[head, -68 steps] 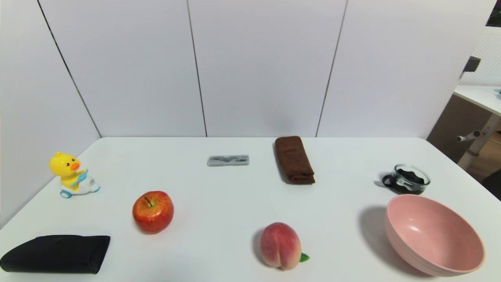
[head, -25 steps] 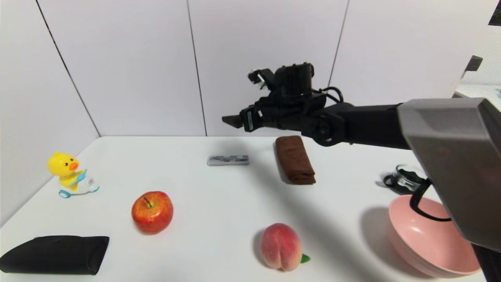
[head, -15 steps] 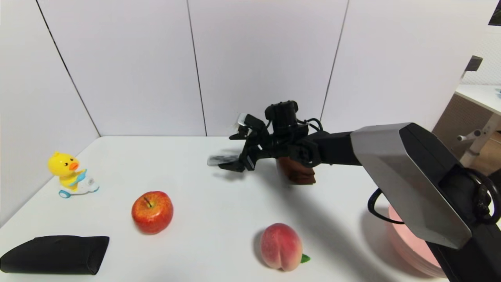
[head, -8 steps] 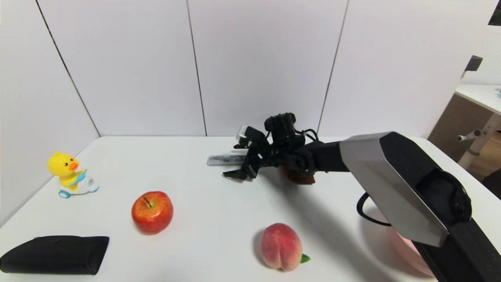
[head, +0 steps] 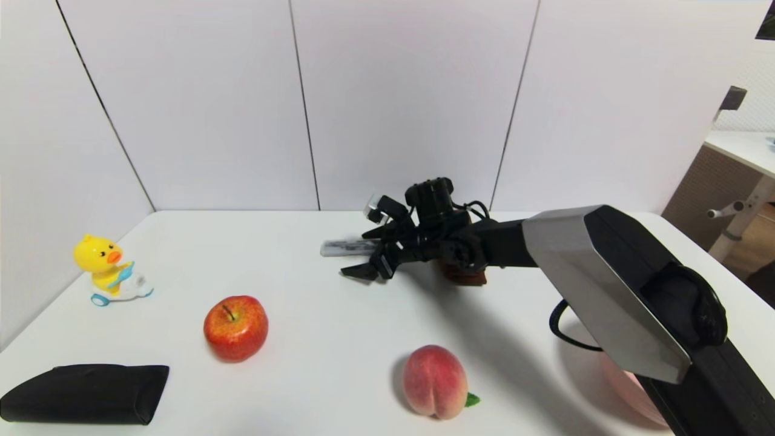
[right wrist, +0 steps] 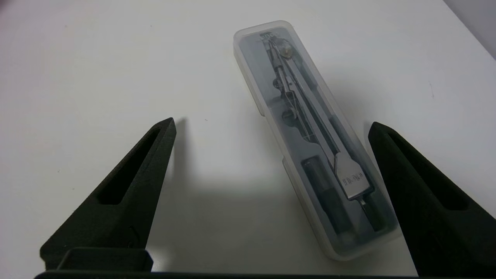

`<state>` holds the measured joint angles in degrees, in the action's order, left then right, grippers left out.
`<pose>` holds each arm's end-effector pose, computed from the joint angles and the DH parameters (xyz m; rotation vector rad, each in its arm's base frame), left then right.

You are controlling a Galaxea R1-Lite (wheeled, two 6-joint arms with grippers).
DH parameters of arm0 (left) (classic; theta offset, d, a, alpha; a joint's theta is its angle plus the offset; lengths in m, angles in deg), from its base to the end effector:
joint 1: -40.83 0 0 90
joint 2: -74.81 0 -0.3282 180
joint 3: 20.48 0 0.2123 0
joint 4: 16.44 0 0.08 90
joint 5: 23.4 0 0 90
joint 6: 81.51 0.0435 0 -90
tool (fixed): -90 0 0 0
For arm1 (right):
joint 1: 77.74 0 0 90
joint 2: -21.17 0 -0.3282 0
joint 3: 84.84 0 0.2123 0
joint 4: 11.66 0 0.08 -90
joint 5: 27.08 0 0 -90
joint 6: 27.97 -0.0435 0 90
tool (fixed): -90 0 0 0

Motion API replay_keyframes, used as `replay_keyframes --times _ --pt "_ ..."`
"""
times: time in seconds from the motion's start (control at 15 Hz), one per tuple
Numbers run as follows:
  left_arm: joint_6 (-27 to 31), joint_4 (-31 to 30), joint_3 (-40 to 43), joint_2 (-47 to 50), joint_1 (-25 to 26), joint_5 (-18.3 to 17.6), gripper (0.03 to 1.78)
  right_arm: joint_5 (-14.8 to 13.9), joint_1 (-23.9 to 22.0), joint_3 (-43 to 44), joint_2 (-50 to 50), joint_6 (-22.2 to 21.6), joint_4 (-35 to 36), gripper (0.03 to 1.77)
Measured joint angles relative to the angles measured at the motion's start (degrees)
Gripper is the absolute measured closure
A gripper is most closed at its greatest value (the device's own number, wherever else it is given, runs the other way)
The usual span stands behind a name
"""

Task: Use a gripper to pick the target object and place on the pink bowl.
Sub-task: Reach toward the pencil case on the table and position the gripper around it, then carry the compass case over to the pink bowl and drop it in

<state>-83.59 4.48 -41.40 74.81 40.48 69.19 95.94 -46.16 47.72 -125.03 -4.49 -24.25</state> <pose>-0.0064 0.0020 0.0758 -0.0363 -0.0007 0.0391 0.4847 0.3258 0.0810 -0.3524 0.2488 1.1891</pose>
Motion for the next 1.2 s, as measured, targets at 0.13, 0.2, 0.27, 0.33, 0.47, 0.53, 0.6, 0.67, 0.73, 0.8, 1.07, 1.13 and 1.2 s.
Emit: replay_keyframes --times 0.13,0.2,0.27,0.33,0.47,0.53,0.6,0.67,0.73,0.8,1.07,1.13,1.2 --pt "0.0 0.0 0.0 0.0 0.0 0.0 0.12 0.0 0.0 0.0 0.0 -0.1 -0.4 0.09" --pt "0.0 0.0 0.0 0.0 0.0 0.0 0.12 0.0 0.0 0.0 0.0 -0.1 -0.4 0.09" --pt "0.0 0.0 0.0 0.0 0.0 0.0 0.12 -0.1 -0.1 0.1 0.0 -0.1 -0.4 0.09" --pt "0.0 0.0 0.0 0.0 0.0 0.0 0.12 0.0 -0.1 0.1 -0.1 -0.1 -0.4 0.09" --pt "0.0 0.0 0.0 0.0 0.0 0.0 0.12 0.0 -0.2 0.1 -0.1 -0.1 -0.1 0.45" --pt "0.0 0.0 0.0 0.0 0.0 0.0 0.12 -0.2 -0.2 0.1 -0.1 -0.1 0.0 0.6" --pt "0.0 0.0 0.0 0.0 0.0 0.0 0.12 -0.9 -0.2 0.1 -0.1 -0.1 0.1 0.73" --pt "0.0 0.0 0.0 0.0 0.0 0.0 0.12 -1.6 -0.1 0.1 -0.1 0.0 0.1 0.85" --pt "0.0 0.0 0.0 0.0 0.0 0.0 0.12 -1.8 -0.1 0.1 0.0 0.0 -0.2 0.95" --pt "0.0 0.0 0.0 0.0 0.0 0.0 0.12 -1.9 -0.1 0.1 0.1 0.0 -0.2 1.04" --pt "0.0 0.0 0.0 0.0 0.0 0.0 0.12 -2.0 -0.1 0.0 0.9 0.0 0.2 1.25" --pt "0.0 0.0 0.0 0.0 0.0 0.0 0.12 -2.0 -0.2 0.0 1.5 0.0 -0.2 1.25" --pt "0.0 0.0 0.0 0.0 0.0 0.0 0.12 -2.0 -0.2 0.0 2.4 -0.2 -0.3 1.25"
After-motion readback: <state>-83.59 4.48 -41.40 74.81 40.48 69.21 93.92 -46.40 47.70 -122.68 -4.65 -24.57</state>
